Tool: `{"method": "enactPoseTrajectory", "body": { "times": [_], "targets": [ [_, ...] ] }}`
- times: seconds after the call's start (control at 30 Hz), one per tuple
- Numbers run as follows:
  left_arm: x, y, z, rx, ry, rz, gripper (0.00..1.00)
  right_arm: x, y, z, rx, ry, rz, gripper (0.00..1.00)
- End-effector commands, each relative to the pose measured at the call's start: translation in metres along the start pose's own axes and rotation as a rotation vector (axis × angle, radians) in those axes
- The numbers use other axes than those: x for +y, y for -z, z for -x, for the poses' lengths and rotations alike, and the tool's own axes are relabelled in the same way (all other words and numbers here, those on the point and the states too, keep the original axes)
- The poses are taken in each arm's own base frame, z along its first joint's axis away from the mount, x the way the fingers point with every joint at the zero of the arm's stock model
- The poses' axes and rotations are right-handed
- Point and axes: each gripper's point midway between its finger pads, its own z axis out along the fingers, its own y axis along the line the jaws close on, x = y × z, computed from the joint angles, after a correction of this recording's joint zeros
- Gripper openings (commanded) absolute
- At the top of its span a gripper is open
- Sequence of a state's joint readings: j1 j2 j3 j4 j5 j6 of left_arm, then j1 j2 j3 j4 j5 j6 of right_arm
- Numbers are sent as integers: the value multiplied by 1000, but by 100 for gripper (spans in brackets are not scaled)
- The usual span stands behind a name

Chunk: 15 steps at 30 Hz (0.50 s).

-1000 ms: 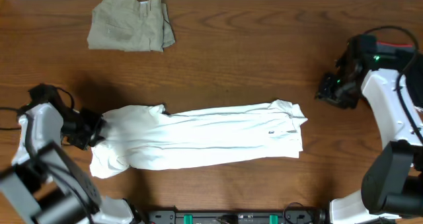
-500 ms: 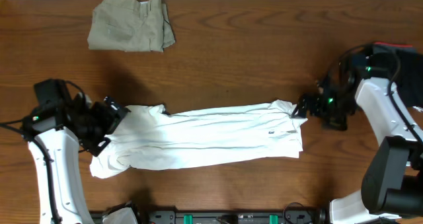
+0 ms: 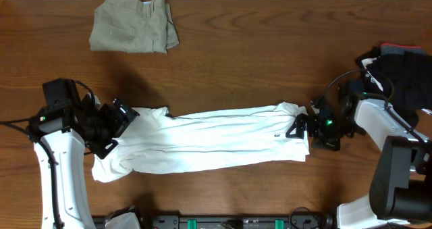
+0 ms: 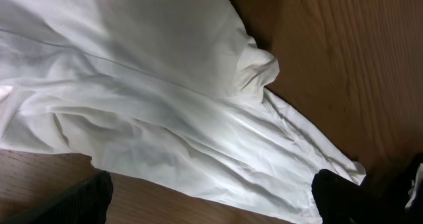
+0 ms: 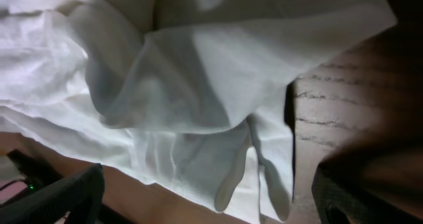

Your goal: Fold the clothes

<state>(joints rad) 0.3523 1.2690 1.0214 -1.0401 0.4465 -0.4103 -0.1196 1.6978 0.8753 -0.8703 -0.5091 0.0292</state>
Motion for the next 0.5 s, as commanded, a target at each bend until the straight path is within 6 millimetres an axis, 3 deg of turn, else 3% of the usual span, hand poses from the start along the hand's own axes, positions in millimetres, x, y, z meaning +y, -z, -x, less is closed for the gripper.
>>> {"method": "enactPoseTrajectory", "body": {
  "times": [0.0,0.27,0.47],
  "targets": [
    [-1,0,-3,8,-15,-8,98,-13,-7,0,-7,47,-43,99],
    [-1,0,-3,9,-15,-7,98,-27,1,30,-129,42,-86,99],
    [-1,0,-2,8,-15,-7,98,-34,6,34,-148,73,-88,99]
  ]
}}
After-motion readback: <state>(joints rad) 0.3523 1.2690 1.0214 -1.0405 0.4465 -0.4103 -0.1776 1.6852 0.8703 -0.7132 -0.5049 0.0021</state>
